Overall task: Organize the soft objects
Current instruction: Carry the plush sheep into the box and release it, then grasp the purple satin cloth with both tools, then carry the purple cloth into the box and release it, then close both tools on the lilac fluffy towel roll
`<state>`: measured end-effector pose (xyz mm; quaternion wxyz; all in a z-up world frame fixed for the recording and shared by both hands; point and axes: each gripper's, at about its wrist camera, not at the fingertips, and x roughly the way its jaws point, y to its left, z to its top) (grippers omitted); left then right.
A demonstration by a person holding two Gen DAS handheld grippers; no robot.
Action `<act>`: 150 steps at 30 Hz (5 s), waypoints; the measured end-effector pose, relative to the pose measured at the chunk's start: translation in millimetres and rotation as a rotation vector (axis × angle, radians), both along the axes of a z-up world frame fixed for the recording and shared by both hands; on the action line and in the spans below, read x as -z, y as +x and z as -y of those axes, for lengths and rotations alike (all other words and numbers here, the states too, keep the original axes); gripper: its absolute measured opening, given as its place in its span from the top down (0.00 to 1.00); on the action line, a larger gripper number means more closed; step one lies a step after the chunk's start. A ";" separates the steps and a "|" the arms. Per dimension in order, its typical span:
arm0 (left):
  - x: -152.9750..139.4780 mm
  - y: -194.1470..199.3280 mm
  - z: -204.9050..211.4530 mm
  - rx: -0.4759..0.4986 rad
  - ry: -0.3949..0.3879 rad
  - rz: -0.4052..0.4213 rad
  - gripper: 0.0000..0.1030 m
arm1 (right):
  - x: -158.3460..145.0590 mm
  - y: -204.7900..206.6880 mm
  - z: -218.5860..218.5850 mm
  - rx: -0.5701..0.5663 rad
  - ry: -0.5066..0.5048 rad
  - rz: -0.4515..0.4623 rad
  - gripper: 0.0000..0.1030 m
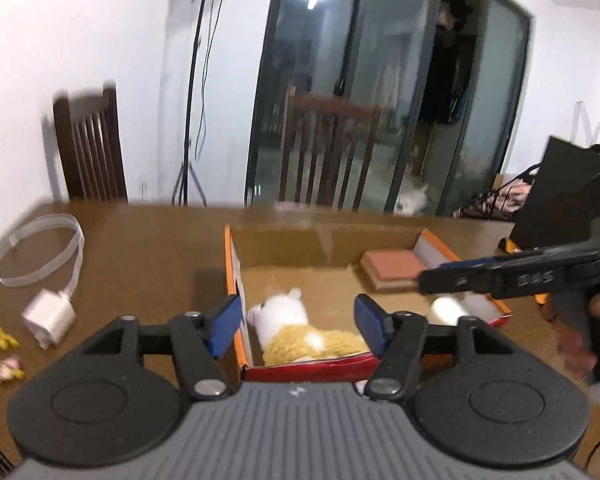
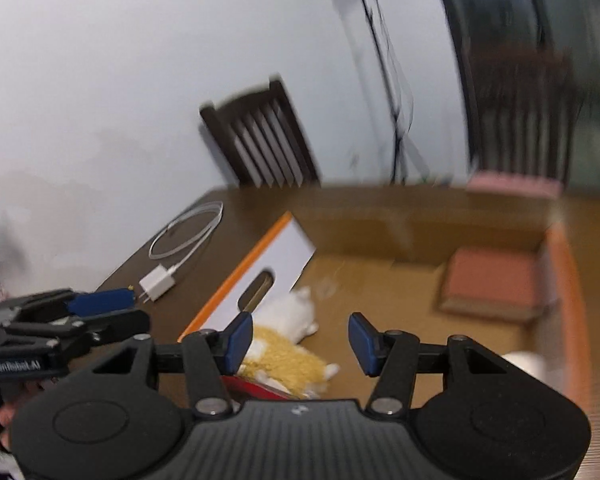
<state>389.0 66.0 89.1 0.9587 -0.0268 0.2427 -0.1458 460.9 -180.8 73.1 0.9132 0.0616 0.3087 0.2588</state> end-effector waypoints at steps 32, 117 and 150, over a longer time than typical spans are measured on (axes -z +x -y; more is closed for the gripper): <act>81.9 -193.6 58.1 0.067 0.079 -0.031 0.13 | 99.2 -248.4 3.4 0.033 -0.137 0.166 0.59; 37.0 212.6 6.2 -0.012 -0.004 -0.208 0.58 | 23.2 191.2 -34.9 0.109 -0.053 -0.136 0.56; 65.1 -202.5 35.6 -0.001 -0.061 0.002 0.10 | 59.2 -265.5 64.4 0.022 0.033 0.164 0.23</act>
